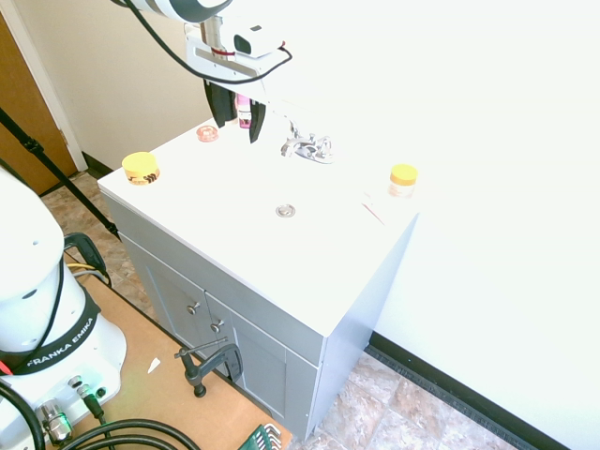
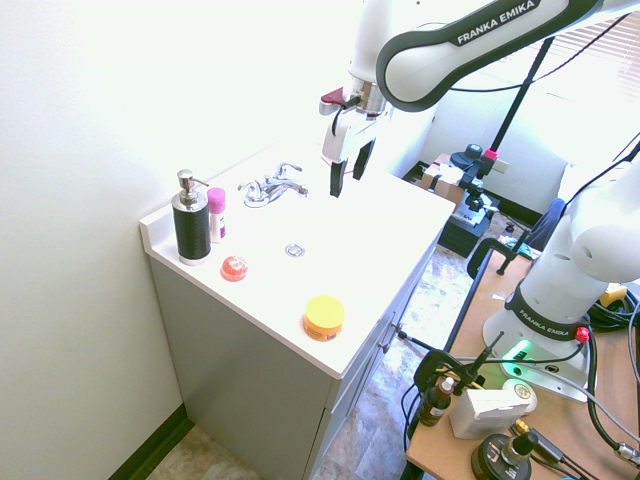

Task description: Turn off the cold water

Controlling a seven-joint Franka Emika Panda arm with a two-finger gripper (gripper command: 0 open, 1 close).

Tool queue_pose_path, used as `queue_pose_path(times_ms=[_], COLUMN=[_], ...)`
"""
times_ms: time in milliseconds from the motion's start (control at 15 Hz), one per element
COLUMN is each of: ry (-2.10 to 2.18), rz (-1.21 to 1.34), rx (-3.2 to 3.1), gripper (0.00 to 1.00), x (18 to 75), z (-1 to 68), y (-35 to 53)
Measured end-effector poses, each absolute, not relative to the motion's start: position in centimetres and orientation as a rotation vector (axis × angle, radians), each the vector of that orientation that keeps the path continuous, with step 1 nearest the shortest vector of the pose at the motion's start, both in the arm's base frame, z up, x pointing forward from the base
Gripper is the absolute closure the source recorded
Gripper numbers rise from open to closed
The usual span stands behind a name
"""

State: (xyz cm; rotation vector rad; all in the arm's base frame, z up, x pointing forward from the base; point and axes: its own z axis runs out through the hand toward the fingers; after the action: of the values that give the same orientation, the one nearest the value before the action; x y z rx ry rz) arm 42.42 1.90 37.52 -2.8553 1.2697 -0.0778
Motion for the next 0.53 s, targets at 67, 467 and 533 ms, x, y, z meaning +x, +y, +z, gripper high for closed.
queue_pose_path(times_ms=[67, 467, 533], ry=[1.271, 1.420, 1.458], rz=[-0.076, -0.302, -0.337], rx=[-2.854, -2.724, -2.712], gripper=[0.00, 0.00, 0.00], x=[42.4, 46.8, 48.4], z=[37.5, 38.6, 38.0], y=[1.9, 0.6, -0.3])
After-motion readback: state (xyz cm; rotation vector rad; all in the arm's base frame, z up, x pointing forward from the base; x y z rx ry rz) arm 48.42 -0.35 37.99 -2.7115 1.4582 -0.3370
